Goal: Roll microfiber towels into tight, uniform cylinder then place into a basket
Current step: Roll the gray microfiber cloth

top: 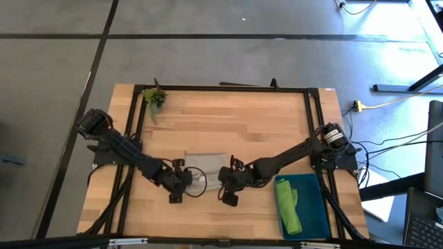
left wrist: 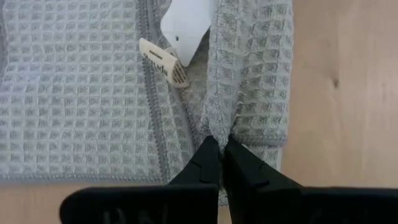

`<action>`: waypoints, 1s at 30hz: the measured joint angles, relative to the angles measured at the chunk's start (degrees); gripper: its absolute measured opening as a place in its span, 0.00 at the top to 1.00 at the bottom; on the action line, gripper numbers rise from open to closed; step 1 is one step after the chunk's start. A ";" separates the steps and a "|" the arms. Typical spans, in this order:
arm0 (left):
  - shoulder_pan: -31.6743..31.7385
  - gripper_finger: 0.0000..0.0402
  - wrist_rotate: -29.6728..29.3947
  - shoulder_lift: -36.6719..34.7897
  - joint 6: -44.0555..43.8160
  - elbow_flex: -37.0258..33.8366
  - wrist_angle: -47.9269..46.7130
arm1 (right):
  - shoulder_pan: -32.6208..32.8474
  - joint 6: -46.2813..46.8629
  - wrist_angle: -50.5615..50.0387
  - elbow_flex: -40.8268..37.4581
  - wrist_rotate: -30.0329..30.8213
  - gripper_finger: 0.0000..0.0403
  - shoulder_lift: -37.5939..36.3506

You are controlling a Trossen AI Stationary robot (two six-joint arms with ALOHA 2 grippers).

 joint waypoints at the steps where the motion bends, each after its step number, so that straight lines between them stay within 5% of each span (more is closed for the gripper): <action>1: -0.51 1.00 -0.39 0.00 -0.58 0.00 -0.02 | -0.02 0.01 0.16 0.00 0.02 0.96 0.00; 30: -1.89 1.00 -1.92 0.00 -3.31 -0.02 0.09 | -2.40 -5.12 4.73 0.04 1.36 0.96 0.04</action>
